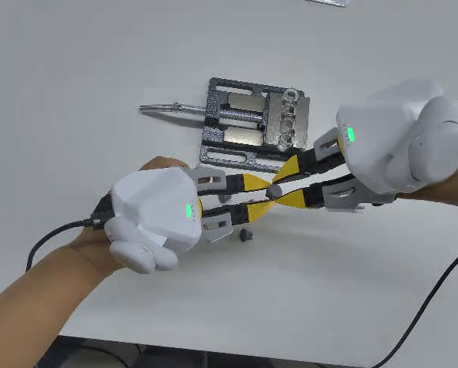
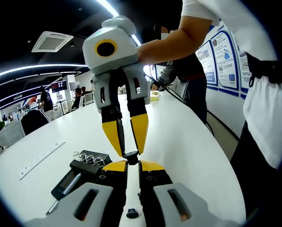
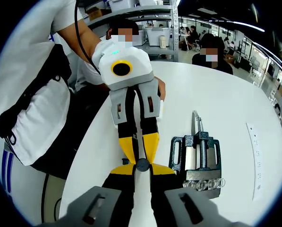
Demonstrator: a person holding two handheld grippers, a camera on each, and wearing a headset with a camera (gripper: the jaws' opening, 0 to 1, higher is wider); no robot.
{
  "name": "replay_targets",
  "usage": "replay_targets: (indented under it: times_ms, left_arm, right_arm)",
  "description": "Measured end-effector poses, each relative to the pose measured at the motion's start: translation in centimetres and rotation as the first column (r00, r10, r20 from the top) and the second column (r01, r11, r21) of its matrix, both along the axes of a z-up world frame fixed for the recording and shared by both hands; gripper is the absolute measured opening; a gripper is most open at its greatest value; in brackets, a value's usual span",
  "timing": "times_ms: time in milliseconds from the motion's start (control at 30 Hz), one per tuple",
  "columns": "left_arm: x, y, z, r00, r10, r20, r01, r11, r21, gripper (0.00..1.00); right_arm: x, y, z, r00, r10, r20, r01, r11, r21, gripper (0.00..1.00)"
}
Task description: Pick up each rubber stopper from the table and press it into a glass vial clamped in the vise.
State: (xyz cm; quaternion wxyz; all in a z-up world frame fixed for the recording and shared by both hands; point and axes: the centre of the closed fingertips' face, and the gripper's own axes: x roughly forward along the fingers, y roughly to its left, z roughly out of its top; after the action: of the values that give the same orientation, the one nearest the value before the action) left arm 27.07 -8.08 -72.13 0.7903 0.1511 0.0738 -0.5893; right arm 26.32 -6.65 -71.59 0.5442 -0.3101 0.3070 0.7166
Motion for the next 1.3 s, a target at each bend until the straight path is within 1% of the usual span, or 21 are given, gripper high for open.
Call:
replay_targets:
  times_ms: [133, 433, 467, 533, 600, 633, 667, 700, 800, 867, 900, 967, 1033, 1067, 1100, 1200, 1300]
  left_arm:
    - [0.0, 0.0, -0.1, 1.000, 0.001, 0.000, -0.001, 1.000, 0.004, 0.04]
    - [0.1, -0.1, -0.3, 1.000, -0.012, 0.023, 0.011, 1.000, 0.017, 0.04]
    - [0.1, -0.1, -0.3, 1.000, -0.012, 0.021, 0.011, 1.000, 0.017, 0.04]
    - [0.2, 0.0, -0.4, 1.000, 0.000, 0.006, 0.000, 1.000, 0.016, 0.04]
    - [0.3, 0.0, -0.4, 1.000, 0.001, -0.001, -0.001, 1.000, 0.013, 0.05]
    - [0.3, -0.1, -0.5, 1.000, 0.000, -0.016, 0.000, 1.000, 0.011, 0.09]
    - [0.2, -0.1, -0.7, 0.999, 0.001, -0.039, 0.000, 1.000, 0.013, 0.13]
    - [0.1, -0.1, -0.8, 0.999, -0.002, -0.042, 0.003, 1.000, 0.016, 0.16]
    - [-0.3, 0.0, -1.3, 0.996, -0.012, -0.086, 0.014, 1.000, 0.024, 0.18]
    - [-0.2, 0.1, -1.5, 0.992, -0.003, -0.123, 0.005, 1.000, 0.019, 0.20]
    - [-0.1, 0.3, -1.6, 0.987, 0.010, -0.163, -0.008, 1.000, 0.014, 0.20]
    - [0.2, 0.4, -1.5, 0.982, 0.022, -0.188, -0.023, 1.000, -0.002, 0.21]
    - [0.6, 0.6, -1.3, 0.979, 0.035, -0.203, -0.039, 0.999, -0.015, 0.22]
    - [0.8, 0.8, -1.3, 0.974, 0.044, -0.224, -0.051, 0.998, -0.024, 0.22]
    - [1.0, 0.8, -1.2, 0.972, 0.047, -0.232, -0.055, 0.998, -0.030, 0.22]
    - [1.3, 1.1, -1.4, 0.969, 0.051, -0.240, -0.058, 0.998, -0.025, 0.22]
    - [1.4, 1.2, -1.5, 0.964, 0.050, -0.260, -0.058, 0.998, -0.025, 0.23]
  right_arm:
    - [0.0, 0.0, -0.1, 1.000, 0.002, 0.006, -0.002, 1.000, -0.004, 0.11]
    - [0.2, -0.1, -0.3, 1.000, -0.001, 0.011, 0.001, 1.000, -0.013, 0.11]
    - [0.2, -0.1, -0.3, 1.000, 0.000, 0.012, 0.000, 1.000, -0.013, 0.11]
    - [0.4, -0.1, -0.5, 1.000, 0.001, 0.021, -0.001, 1.000, -0.016, 0.11]
    - [0.5, -0.1, -0.4, 1.000, -0.003, 0.023, 0.003, 1.000, -0.016, 0.11]
    - [0.6, 0.0, -0.4, 1.000, -0.006, 0.029, 0.007, 1.000, -0.013, 0.11]
    - [0.9, 0.0, -0.3, 0.999, -0.013, 0.034, 0.014, 1.000, -0.011, 0.11]
    - [1.0, 0.1, -0.2, 0.999, -0.018, 0.036, 0.018, 1.000, -0.010, 0.11]
    - [1.5, 0.0, -0.1, 0.998, -0.028, 0.048, 0.029, 0.999, -0.014, 0.11]
    - [1.7, -0.1, -0.1, 0.998, -0.034, 0.051, 0.035, 0.999, -0.016, 0.11]
    - [1.9, -0.2, 0.0, 0.998, -0.038, 0.055, 0.039, 0.999, -0.019, 0.11]
    - [2.1, -0.3, 0.0, 0.997, -0.044, 0.060, 0.045, 0.999, -0.026, 0.11]
    - [2.3, -0.4, -0.1, 0.996, -0.049, 0.068, 0.052, 0.998, -0.035, 0.11]
    - [2.4, -0.4, -0.1, 0.996, -0.052, 0.069, 0.055, 0.998, -0.038, 0.11]
    - [2.5, -0.4, -0.1, 0.996, -0.055, 0.070, 0.058, 0.997, -0.041, 0.11]
    - [2.7, -0.5, -0.2, 0.995, -0.060, 0.077, 0.064, 0.997, -0.050, 0.11]
    - [3.1, -0.6, -0.3, 0.994, -0.071, 0.086, 0.077, 0.995, -0.064, 0.11]
